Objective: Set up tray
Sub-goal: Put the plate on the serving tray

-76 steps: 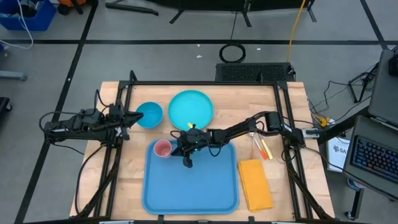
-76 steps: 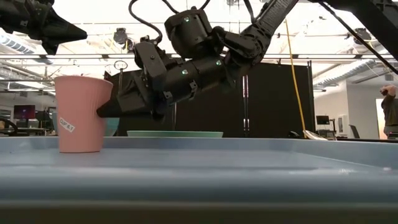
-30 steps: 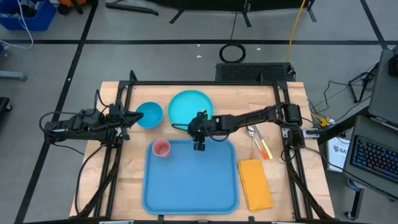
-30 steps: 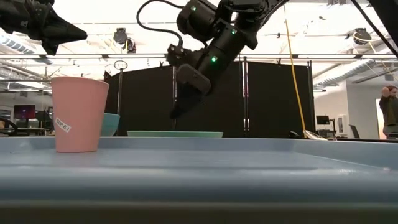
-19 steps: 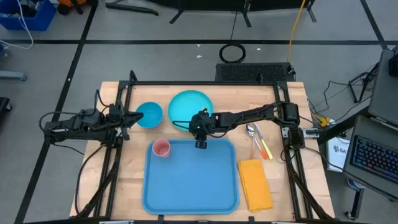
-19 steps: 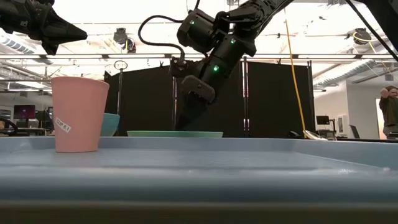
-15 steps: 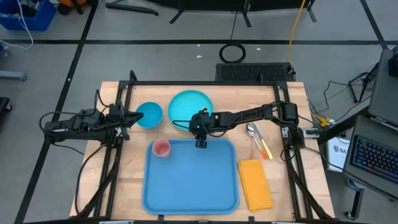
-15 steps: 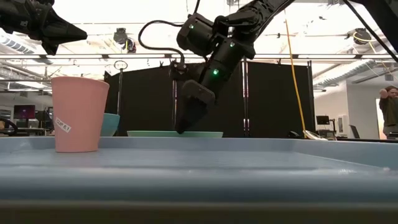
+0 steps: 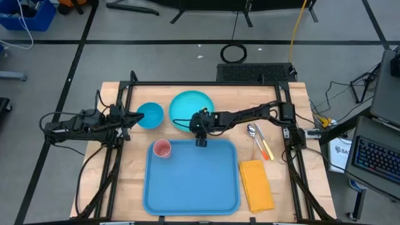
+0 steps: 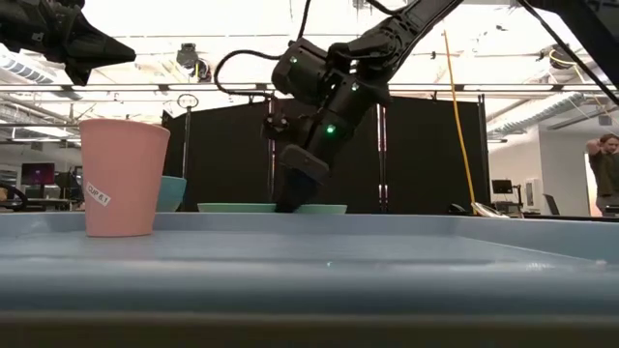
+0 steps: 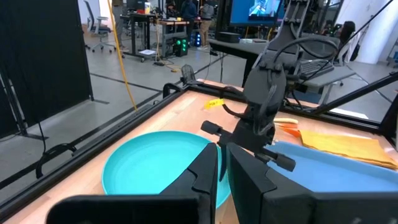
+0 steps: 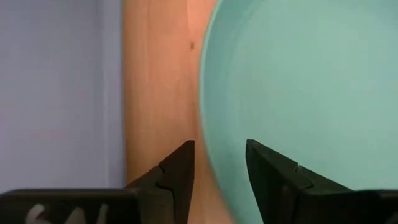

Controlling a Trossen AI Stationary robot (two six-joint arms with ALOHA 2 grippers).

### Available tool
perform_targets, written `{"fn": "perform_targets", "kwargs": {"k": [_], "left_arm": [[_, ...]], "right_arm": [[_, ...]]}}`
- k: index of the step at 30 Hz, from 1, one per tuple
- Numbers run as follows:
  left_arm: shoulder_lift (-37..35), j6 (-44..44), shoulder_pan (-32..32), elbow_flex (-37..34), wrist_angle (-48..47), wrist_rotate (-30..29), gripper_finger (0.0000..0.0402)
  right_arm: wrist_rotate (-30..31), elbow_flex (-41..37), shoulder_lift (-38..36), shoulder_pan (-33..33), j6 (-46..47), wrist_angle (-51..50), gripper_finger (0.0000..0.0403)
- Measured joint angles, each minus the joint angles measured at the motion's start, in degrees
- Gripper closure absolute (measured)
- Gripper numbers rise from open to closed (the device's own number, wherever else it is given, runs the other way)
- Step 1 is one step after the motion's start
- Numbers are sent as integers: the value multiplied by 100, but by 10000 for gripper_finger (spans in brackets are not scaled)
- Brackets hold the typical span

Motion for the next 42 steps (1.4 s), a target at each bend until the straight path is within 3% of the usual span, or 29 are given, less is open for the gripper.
{"fn": "perform_targets", "kwargs": {"k": [9,16,32,42], "left_arm": [[0,0,0,0,-1,2,366],[0,-2,0,0,0,2,366],[0,0,0,-1,-2,6,366],[0,0,-1,-2,-2,0,366]], "right_arm": [[111,6,73,-105,83,8,389],[954,-2,-42,7,160,-189,400],[1474,-13,-953,784,515,-600,402],[1349,-11,-1201,1578,681,-758,402]]}}
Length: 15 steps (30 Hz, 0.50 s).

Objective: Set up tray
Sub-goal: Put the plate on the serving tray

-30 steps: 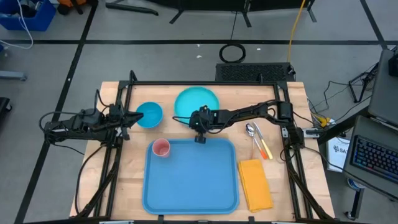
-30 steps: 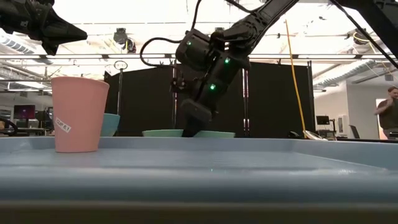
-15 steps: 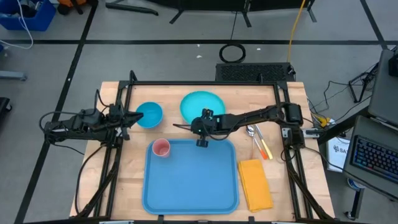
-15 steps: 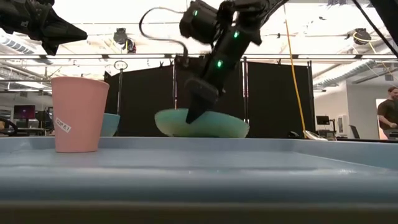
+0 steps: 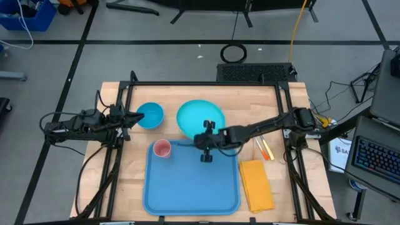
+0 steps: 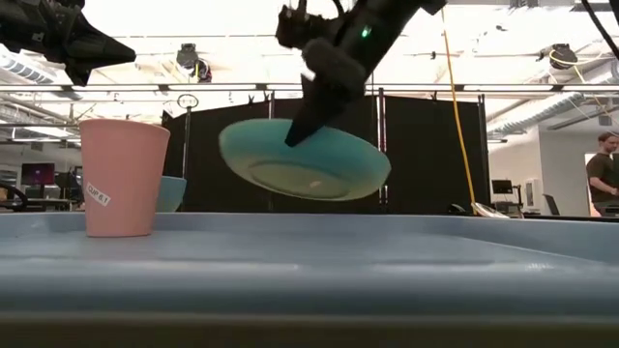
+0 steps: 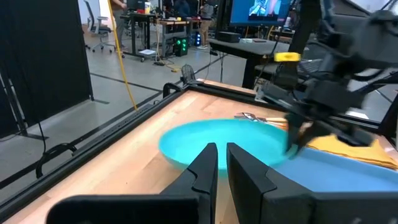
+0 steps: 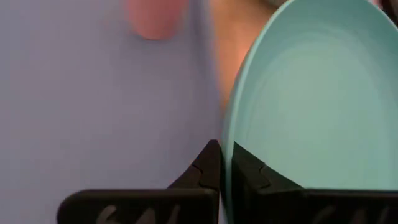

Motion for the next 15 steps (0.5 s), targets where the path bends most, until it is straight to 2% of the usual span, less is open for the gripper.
{"fn": "perform_targets", "kwargs": {"k": [3,15], "left_arm": [[0,0,0,2,2,0,366],[0,0,1,2,2,-4,366]], "right_arm": [[-202,1,-12,220,197,37,402],[-278,1,-12,1034,1018,70,403]]}}
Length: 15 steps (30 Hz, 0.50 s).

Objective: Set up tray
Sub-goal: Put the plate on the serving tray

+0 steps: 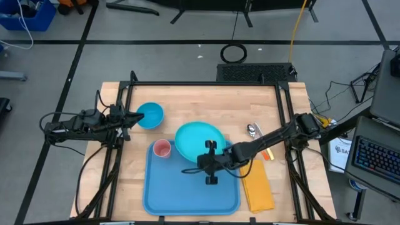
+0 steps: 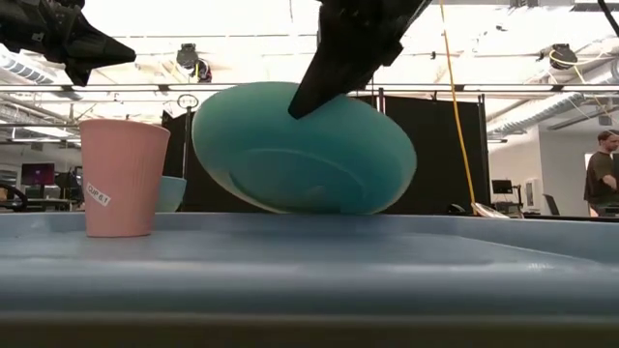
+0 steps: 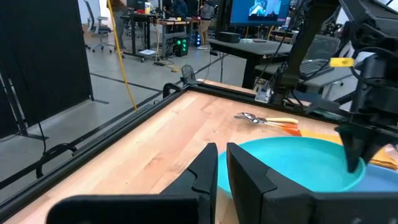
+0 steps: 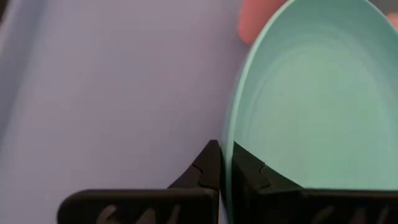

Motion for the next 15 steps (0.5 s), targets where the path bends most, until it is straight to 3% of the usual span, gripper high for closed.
{"fn": "perform_targets", "kwargs": {"k": [6,15], "left_arm": [[0,11,0,0,0,0,366],[0,24,0,0,0,-3,366]], "right_arm": [[-418,9,0,177,308,6,402],[-1574,11,166,249,734,172,403]]}}
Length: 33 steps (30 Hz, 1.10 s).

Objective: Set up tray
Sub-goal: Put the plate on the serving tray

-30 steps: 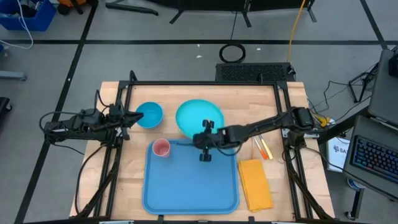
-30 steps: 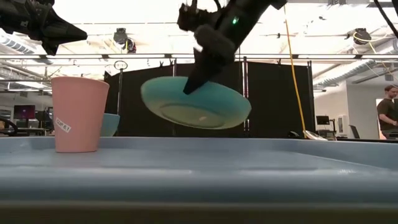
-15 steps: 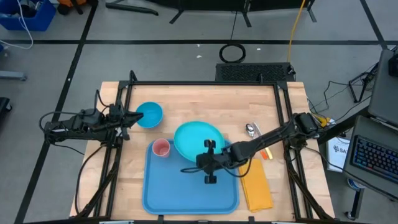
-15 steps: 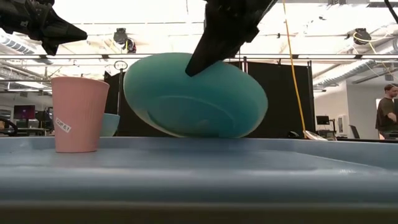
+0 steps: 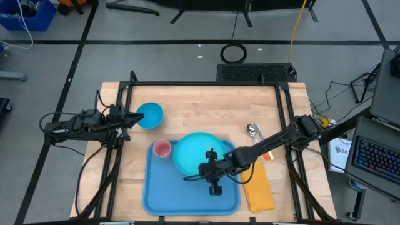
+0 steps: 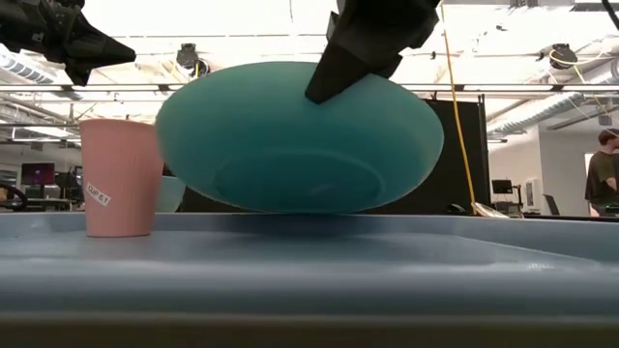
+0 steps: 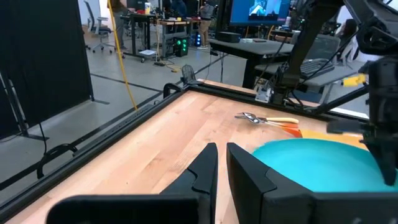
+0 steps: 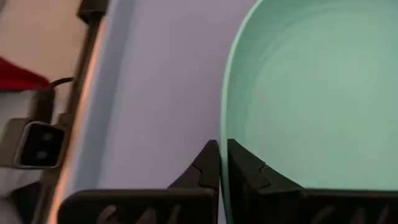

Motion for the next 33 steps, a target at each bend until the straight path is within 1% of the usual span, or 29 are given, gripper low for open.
{"fn": "perform_targets", "kwargs": {"k": [7,9,11,17,26,31,33], "left_arm": [[0,0,-2,0,0,-1,366],[0,0,0,0,-4,0,366],[0,0,-2,0,2,-2,366],[0,0,-2,0,-2,0,366],[0,-2,0,0,0,0,366],[0,-2,0,0,0,-1,366],[0,-2,-2,0,0,0,366]], "right_arm": [[-782,11,276,9,137,487,403],[-883,11,344,-2,182,704,403],[-1045,11,398,-9,286,710,403],[-1301,0,457,-8,378,855,402],[-1424,0,498,-4,405,984,398],[-1788,-2,666,-4,420,1490,385],[-1814,-5,679,-1,464,1452,373]]}}
